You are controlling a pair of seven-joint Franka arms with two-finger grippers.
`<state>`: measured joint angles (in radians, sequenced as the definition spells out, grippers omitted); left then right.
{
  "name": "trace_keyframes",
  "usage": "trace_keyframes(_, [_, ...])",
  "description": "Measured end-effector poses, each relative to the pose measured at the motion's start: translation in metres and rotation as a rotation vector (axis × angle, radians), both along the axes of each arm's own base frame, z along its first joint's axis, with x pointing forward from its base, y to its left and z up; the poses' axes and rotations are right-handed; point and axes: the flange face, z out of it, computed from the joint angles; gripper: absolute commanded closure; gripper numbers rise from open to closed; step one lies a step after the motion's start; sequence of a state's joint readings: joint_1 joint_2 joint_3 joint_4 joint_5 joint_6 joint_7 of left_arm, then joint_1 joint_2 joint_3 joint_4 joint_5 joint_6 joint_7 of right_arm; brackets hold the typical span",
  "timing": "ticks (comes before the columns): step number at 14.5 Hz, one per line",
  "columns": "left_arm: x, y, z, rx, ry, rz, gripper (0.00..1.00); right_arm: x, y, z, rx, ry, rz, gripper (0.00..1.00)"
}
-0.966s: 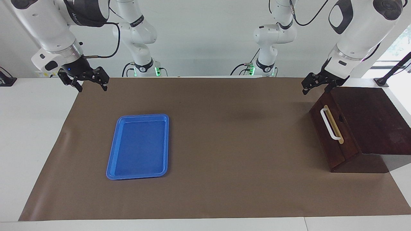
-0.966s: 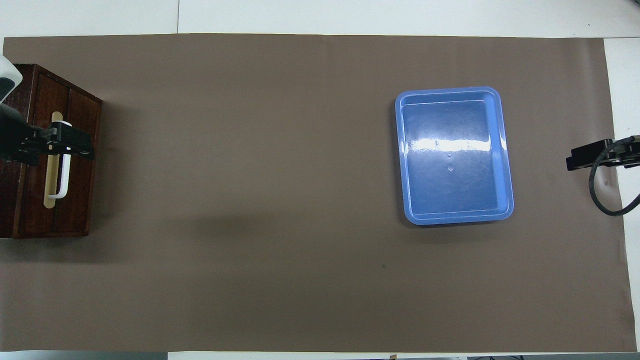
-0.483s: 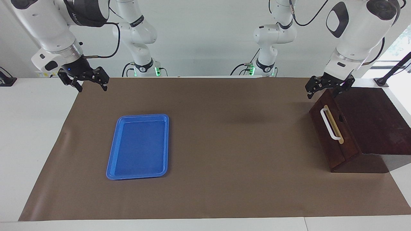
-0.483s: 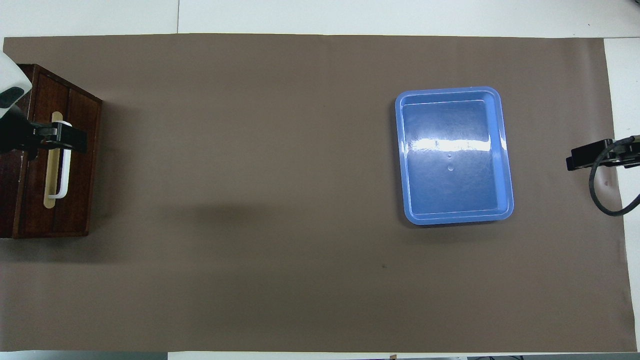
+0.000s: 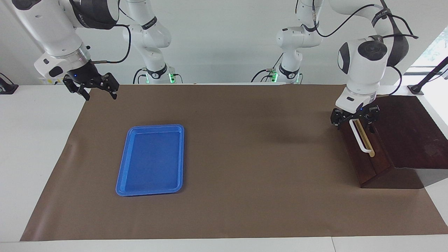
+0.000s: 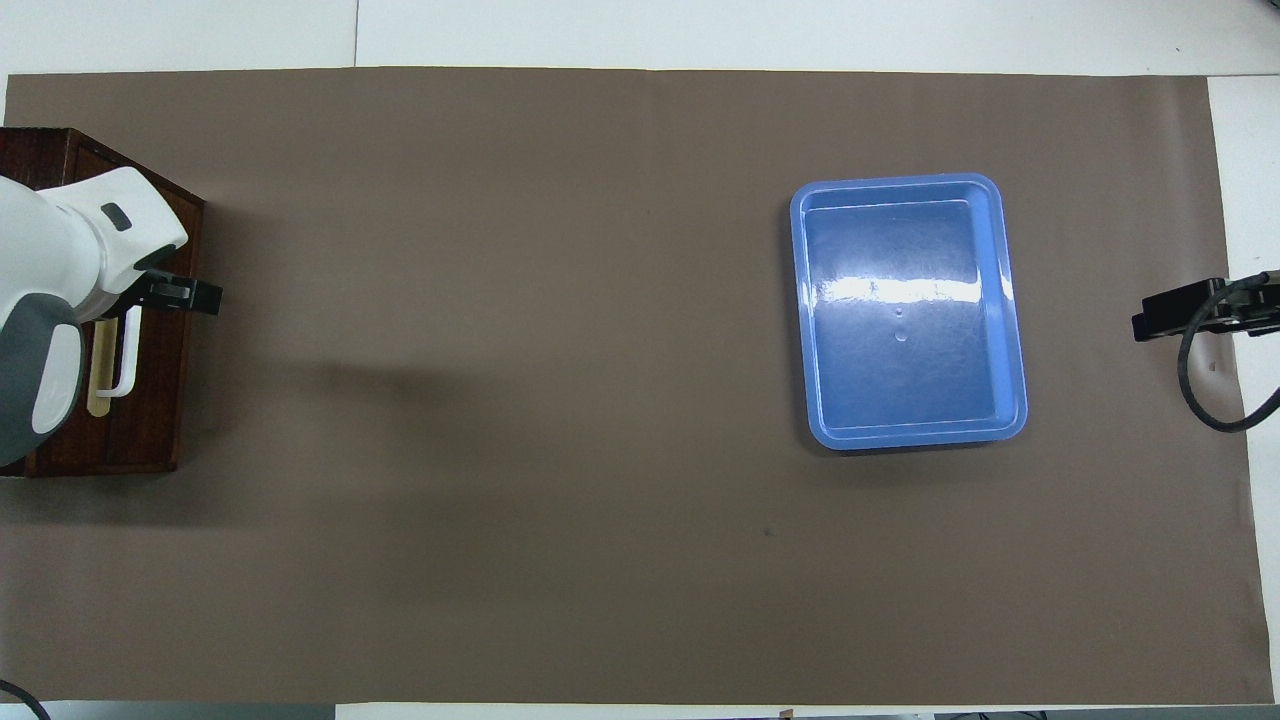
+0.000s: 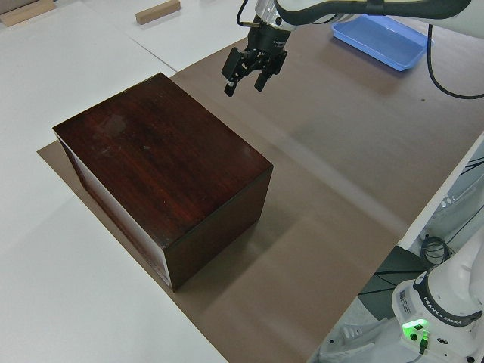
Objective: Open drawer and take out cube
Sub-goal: 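Pull the drawer open toward the robot with the left gripper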
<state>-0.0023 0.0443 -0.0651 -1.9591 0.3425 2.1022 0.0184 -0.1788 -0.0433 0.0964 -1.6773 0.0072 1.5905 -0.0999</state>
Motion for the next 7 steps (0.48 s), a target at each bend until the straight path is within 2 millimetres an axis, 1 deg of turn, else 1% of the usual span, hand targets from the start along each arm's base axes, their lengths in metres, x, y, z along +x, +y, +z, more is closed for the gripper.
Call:
trace_keyframes(2, [0.005, 0.009, -0.026, 0.018, 0.015, -0.01, 0.0, 0.0, 0.0, 0.0, 0.0, 0.0, 0.0, 0.0])
trace_keyframes(4, [0.008, 0.013, -0.04, 0.039, 0.023, -0.026, 0.0, 0.0, 0.0, 0.0, 0.0, -0.001, 0.0, 0.0])
trace_keyframes(7, [0.003, 0.013, -0.057, 0.037, 0.03, -0.04, 0.0, 0.0, 0.0, 0.001, 0.0, -0.001, 0.0, 0.0])
